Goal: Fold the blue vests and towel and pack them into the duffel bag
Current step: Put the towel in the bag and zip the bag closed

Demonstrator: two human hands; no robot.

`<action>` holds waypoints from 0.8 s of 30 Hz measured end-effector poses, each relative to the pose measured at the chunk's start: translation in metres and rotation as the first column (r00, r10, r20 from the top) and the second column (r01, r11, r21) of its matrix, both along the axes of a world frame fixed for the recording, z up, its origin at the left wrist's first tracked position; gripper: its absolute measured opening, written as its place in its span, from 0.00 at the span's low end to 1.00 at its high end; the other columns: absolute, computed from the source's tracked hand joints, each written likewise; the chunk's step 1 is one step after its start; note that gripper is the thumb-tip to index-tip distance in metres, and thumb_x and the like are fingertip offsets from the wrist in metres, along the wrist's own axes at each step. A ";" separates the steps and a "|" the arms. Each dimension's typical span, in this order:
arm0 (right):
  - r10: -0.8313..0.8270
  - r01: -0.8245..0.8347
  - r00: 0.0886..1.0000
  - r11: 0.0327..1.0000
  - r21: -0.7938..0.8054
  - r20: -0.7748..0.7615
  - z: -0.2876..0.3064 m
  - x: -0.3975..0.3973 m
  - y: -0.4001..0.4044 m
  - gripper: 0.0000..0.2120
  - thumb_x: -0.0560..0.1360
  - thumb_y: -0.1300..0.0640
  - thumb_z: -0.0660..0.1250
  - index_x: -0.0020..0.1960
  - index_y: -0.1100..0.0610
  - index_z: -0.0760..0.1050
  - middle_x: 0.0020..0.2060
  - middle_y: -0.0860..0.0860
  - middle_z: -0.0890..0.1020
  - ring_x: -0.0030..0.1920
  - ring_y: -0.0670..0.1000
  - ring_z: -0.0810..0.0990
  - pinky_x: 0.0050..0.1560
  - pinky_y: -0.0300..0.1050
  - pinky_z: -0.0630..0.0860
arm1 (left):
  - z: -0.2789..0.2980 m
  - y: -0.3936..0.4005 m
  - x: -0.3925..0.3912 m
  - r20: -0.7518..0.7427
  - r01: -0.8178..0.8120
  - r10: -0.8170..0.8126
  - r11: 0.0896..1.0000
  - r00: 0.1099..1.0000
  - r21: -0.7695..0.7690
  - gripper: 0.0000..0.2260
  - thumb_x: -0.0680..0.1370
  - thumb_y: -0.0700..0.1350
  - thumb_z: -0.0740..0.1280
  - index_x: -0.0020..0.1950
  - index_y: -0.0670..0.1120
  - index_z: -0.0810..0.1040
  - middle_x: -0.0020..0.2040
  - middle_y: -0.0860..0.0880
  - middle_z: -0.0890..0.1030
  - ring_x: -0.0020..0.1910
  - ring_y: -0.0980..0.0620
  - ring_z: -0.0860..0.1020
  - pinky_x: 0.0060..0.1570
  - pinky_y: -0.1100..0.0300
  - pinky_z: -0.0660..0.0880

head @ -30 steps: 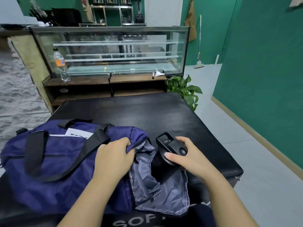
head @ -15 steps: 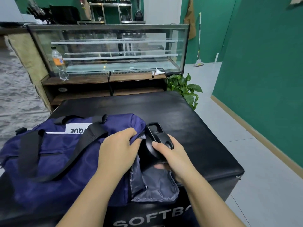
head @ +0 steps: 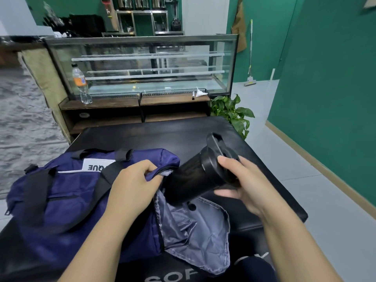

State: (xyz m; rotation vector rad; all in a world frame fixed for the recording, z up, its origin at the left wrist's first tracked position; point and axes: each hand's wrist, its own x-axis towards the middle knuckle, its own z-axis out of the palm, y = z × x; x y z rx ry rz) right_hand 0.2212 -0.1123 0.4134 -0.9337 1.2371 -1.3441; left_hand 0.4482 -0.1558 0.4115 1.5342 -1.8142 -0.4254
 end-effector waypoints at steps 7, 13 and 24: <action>0.044 -0.049 0.994 0.998 -0.050 -0.102 -0.012 0.042 0.003 0.12 0.72 0.54 0.71 0.51 0.39 0.76 0.44 0.40 0.84 0.46 0.43 0.83 0.44 0.43 0.81 | 0.007 0.009 0.003 -0.046 -0.033 0.030 0.998 0.998 -0.055 0.08 0.72 0.45 0.70 0.34 0.50 0.75 0.31 0.55 0.78 0.35 0.54 0.75 0.39 0.54 0.72; -0.028 0.026 0.927 1.000 -0.010 -0.374 -0.025 0.048 0.004 0.14 0.71 0.50 0.71 0.55 0.42 0.75 0.45 0.38 0.81 0.45 0.36 0.79 0.41 0.29 0.72 | 0.017 0.018 0.012 -0.082 -0.075 0.065 0.990 0.995 -0.124 0.07 0.74 0.44 0.70 0.36 0.51 0.77 0.33 0.58 0.79 0.36 0.56 0.76 0.36 0.58 0.70; 0.284 -0.159 0.607 0.958 0.237 -0.742 -0.035 0.078 -0.014 0.32 0.73 0.43 0.64 0.74 0.38 0.56 0.60 0.52 0.68 0.64 0.54 0.66 0.64 0.48 0.68 | 0.024 0.008 -0.010 -0.114 -0.058 0.035 0.977 0.993 -0.206 0.09 0.74 0.46 0.70 0.34 0.49 0.76 0.32 0.54 0.78 0.41 0.59 0.73 0.38 0.67 0.67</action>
